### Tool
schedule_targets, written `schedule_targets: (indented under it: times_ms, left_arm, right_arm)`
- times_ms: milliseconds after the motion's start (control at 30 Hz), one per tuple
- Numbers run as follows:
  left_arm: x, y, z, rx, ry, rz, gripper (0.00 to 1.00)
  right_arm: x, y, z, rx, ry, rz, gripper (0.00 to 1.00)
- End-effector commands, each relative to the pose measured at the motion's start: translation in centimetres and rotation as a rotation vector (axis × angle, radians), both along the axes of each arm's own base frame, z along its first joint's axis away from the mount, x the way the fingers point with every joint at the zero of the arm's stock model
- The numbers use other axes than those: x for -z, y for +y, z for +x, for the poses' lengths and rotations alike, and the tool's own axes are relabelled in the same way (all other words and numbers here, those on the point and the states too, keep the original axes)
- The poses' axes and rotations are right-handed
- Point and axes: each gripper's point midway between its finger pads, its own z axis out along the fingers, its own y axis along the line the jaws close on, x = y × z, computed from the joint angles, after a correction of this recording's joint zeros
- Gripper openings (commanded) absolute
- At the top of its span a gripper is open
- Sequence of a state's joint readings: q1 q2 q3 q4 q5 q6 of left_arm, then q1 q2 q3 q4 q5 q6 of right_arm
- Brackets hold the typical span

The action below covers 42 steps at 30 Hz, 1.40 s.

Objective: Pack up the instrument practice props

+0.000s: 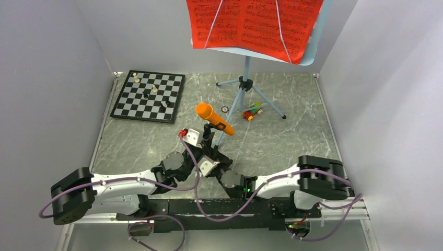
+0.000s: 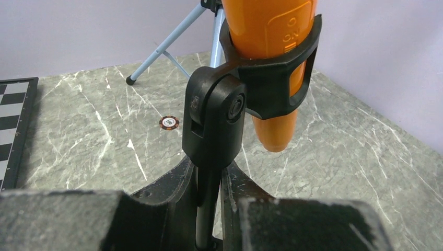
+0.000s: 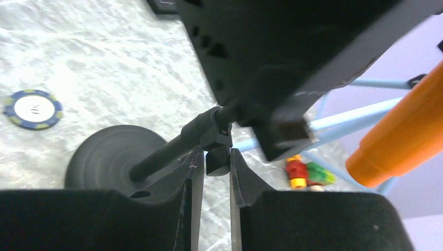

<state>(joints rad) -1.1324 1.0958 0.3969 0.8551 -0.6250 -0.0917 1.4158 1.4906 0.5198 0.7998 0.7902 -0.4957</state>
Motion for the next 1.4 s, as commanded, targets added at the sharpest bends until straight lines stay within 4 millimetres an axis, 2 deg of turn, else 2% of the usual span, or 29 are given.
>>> schedule_targets:
  times_ms: [0,167,300,400,433,467,500,533,567,667,767,933,1000,1067,1167,1333,1367]
  left_arm:
    - [4.4,0.7,0.3,-0.042,0.107,0.075,0.0]
    - [4.6,0.7,0.3,-0.039,0.114,0.071,0.0]
    - [4.7,0.6,0.3,-0.038,0.113,0.074,0.0]
    - [4.6,0.3,0.4,-0.035,0.112,0.076,0.0]
    - [4.6,0.3,0.4,-0.035,0.112,0.077,0.0]
    - [4.7,0.3,0.4,-0.035,0.113,0.08,0.0]
    - [4.6,0.3,0.4,-0.036,0.111,0.082,0.0]
    - [4.6,0.3,0.5,-0.039,0.109,0.084,0.0]
    - [4.6,0.3,0.5,-0.041,0.107,0.088,0.0]
    - [4.4,0.2,0.7,-0.046,0.101,0.091,0.0]
    - [4.4,0.2,0.7,-0.048,0.098,0.097,0.0]
    - [4.0,0.1,0.8,-0.046,0.084,0.1,0.0]
    - [3.9,0.0,0.8,-0.042,0.077,0.095,0.0]
    - [3.6,-0.2,0.8,-0.037,0.071,0.09,0.0]
    - [3.4,-0.3,0.8,-0.031,0.064,0.086,0.0]
    - [2.6,-0.4,0.6,-0.015,0.036,0.042,0.0]
    - [2.5,-0.4,0.6,-0.015,0.029,0.036,0.0]
  right_arm:
    - [3.0,-3.4,0.5,0.136,-0.237,-0.376,0.0]
    - [1.3,-3.7,0.4,0.167,-0.393,-0.407,0.0]
    - [0.6,-3.5,0.3,0.145,-0.436,-0.416,0.0]
    - [0.1,-3.4,0.3,0.152,-0.41,-0.344,0.02]
    - [0.1,-3.5,0.3,0.16,-0.384,-0.313,0.13]
    - [0.1,-3.4,0.3,0.164,-0.352,-0.287,0.28]
    - [0.8,-3.5,0.2,0.159,-0.317,-0.309,0.47]
    - [0.4,-3.5,0.2,0.165,-0.283,-0.276,0.62]
    - [0.4,-3.6,0.2,0.17,-0.252,-0.253,0.72]
    - [-0.2,-4.0,0.0,0.195,-0.18,-0.173,0.83]
    - [-0.9,-4.3,-0.6,0.171,-0.077,-0.071,0.86]
    - [-2.2,-5.1,-1.9,0.085,0.219,0.155,0.88]
    - [-3.1,-5.4,-1.8,0.051,0.351,0.293,0.88]
    - [-4.2,-6.5,-0.7,0.051,0.449,0.445,0.87]
    - [-4.2,-7.2,0.2,0.063,0.589,0.6,0.86]
    - [-3.2,-5.6,1.0,0.033,0.884,0.784,0.88]
    - [-3.0,-5.3,1.1,0.028,0.938,0.815,0.9]
